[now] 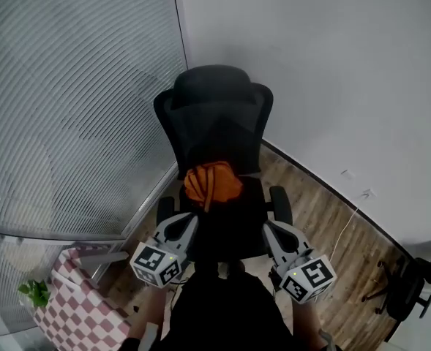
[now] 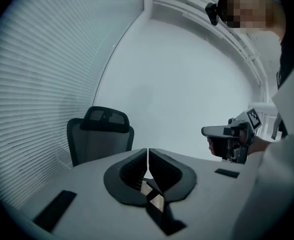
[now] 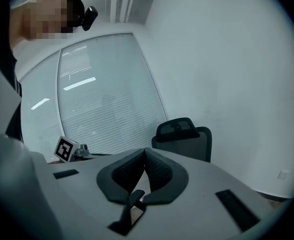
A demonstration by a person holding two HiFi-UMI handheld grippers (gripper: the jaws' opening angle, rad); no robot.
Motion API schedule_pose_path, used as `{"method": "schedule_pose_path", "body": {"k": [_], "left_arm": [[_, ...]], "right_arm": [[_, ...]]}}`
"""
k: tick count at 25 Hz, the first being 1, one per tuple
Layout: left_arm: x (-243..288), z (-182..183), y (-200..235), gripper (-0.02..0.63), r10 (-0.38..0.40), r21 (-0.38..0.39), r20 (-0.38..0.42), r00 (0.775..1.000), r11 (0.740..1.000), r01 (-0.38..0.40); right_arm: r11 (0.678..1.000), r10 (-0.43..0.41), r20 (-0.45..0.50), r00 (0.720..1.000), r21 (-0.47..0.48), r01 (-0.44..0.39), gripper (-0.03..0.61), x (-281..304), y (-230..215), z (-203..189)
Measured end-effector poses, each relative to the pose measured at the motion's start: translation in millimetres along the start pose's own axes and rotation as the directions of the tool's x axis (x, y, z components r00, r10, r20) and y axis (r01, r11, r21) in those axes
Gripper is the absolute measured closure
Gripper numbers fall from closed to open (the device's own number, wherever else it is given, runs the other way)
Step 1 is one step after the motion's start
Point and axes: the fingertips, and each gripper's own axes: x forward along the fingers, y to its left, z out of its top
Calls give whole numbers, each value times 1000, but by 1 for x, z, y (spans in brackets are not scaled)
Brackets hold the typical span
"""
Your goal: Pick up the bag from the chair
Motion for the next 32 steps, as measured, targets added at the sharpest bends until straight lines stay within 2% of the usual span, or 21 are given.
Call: {"method": "schedule_pose_path", "body": {"k": [4, 8, 16, 23, 32], "left_arm": [[15, -4, 42, 580, -17, 71, -43, 999, 997, 20], [37, -17, 83, 579, -46, 75, -110, 993, 996, 54], [95, -54, 151, 578, -69, 5, -191, 979, 997, 71], [148, -98, 181, 578, -105, -16, -273, 956, 994, 105], [193, -141, 222, 578, -63, -25, -337, 939, 998, 58]], "right_arm": [[1000, -13, -34, 999, 9, 13, 560, 26, 11, -5], [997, -63, -90, 994, 30, 66, 560, 50, 8, -18], [986, -137, -176, 975, 72, 152, 560, 84, -1, -40], [969, -193, -237, 952, 106, 223, 560, 94, -13, -62], [943, -251, -282, 926, 147, 300, 560, 98, -25, -80]]}}
